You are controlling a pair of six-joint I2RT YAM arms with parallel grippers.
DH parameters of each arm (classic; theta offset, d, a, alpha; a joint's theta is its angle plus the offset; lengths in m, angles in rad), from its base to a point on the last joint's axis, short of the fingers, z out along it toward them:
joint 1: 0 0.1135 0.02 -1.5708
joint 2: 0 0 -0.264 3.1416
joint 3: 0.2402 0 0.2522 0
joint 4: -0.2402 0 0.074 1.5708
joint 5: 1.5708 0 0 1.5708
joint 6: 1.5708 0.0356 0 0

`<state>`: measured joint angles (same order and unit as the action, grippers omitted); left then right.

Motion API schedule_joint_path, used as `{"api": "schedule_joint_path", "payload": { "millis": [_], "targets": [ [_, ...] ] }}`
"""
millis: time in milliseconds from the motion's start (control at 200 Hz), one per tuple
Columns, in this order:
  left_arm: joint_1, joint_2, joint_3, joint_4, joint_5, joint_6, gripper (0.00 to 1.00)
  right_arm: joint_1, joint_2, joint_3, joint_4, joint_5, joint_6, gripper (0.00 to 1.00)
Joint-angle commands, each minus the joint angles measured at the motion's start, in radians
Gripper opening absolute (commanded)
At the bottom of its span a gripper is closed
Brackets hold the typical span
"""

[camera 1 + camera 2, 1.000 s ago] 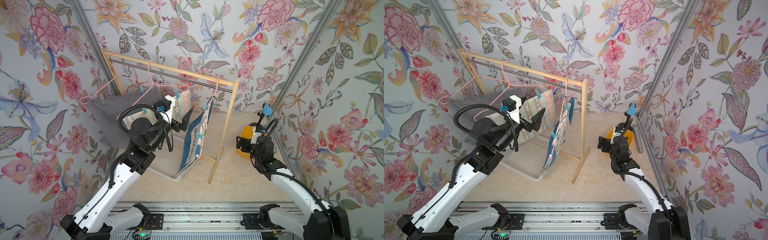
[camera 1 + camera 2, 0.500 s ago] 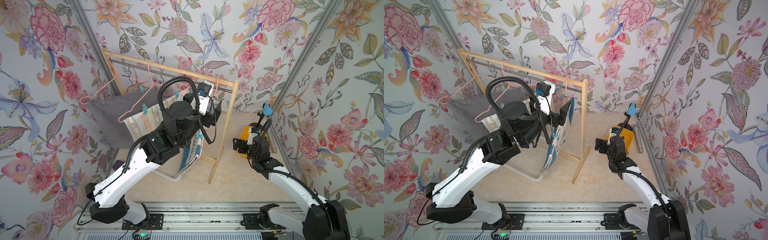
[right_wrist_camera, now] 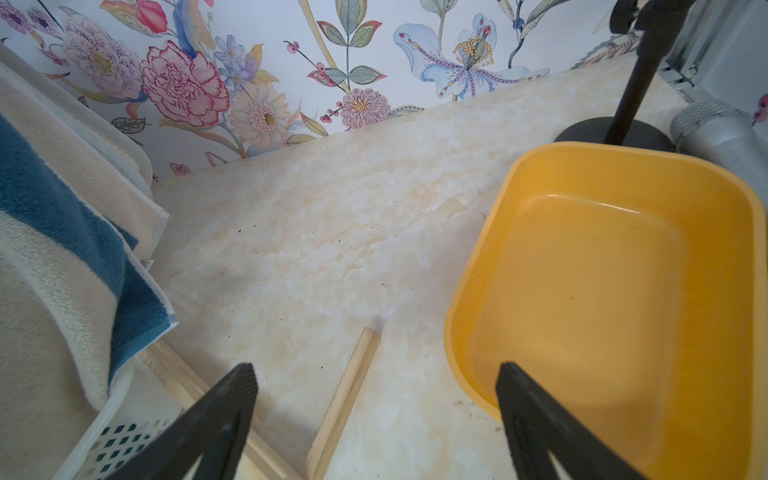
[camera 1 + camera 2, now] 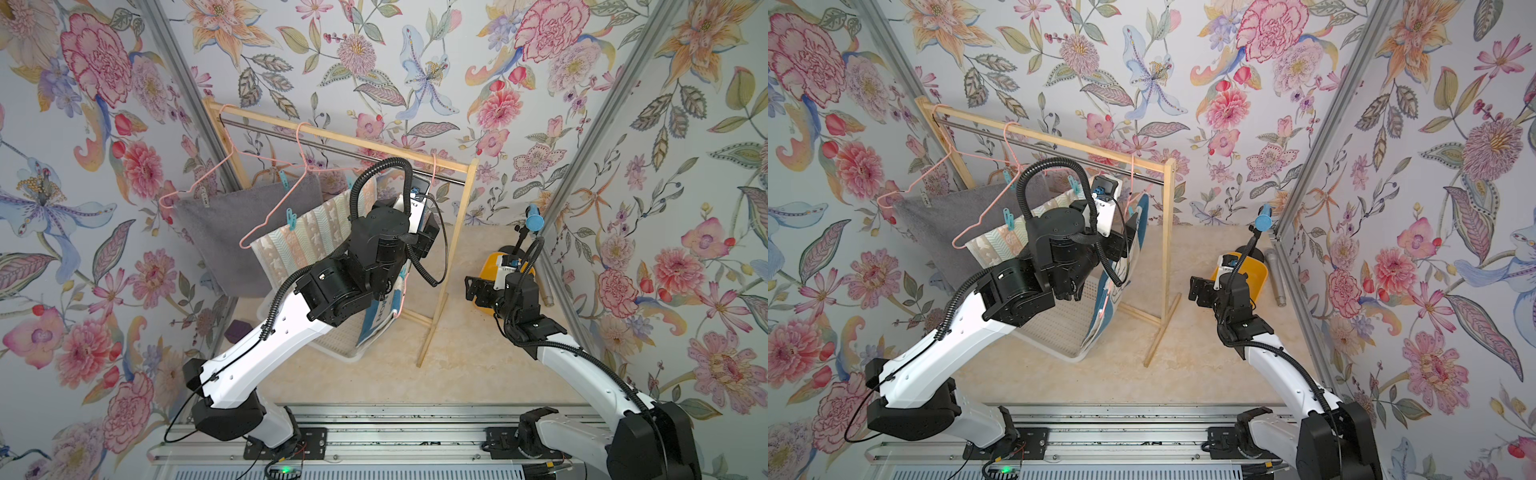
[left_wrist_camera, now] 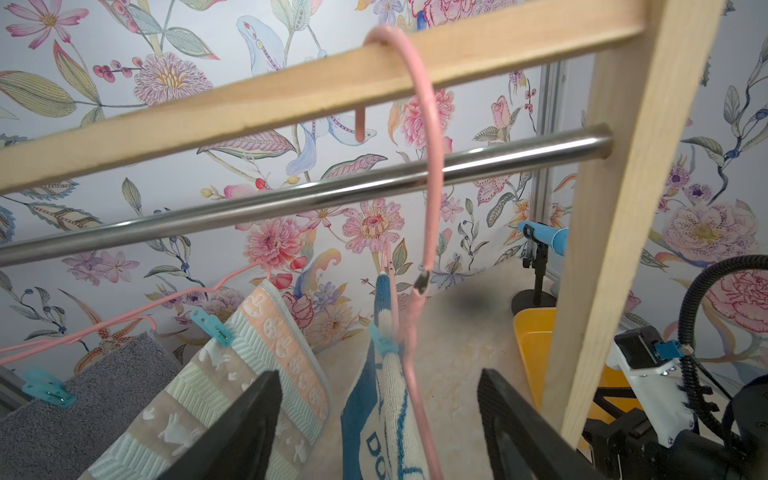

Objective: Remove the clothespins securing towels to the hanger
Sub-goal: Pick up the hanger from the clothesline.

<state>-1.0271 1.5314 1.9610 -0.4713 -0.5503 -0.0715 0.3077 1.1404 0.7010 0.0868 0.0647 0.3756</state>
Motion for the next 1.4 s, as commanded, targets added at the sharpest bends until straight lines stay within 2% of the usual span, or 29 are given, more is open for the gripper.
{"api": "schedule_joint_path", "payload": {
  "millis": [0, 75, 285, 465, 615, 781, 1141, 1396],
  "targets": [
    [-0.009, -0.009, -0.022, -0.009, 0.005, -0.037, 0.75, 0.012, -0.021, -0.013, 0.011, 0.017, 0.013, 0.94],
    [-0.008, -0.011, -0.04, -0.006, 0.003, -0.043, 0.72, 0.017, -0.025, -0.016, 0.011, 0.019, 0.013, 0.94],
    [0.01, -0.035, -0.108, 0.023, 0.046, -0.067, 0.57, 0.026, -0.046, -0.021, 0.005, 0.027, 0.011, 0.94],
    [0.028, -0.081, -0.161, 0.089, 0.097, -0.058, 0.32, 0.043, -0.069, -0.024, -0.001, 0.055, -0.005, 0.94],
    [0.028, -0.099, -0.133, 0.123, 0.139, -0.022, 0.14, 0.055, -0.094, -0.036, 0.002, 0.067, -0.013, 0.94],
    [0.029, -0.094, -0.055, 0.121, 0.201, 0.031, 0.01, 0.064, -0.121, -0.047, 0.007, 0.081, -0.021, 0.95],
    [0.045, -0.094, 0.058, 0.073, 0.208, 0.102, 0.0, 0.083, -0.145, -0.049, 0.018, 0.081, -0.034, 0.95],
    [0.06, -0.106, 0.124, 0.014, 0.194, 0.131, 0.0, 0.155, -0.291, -0.124, 0.068, 0.076, -0.091, 0.96]
  ]
}}
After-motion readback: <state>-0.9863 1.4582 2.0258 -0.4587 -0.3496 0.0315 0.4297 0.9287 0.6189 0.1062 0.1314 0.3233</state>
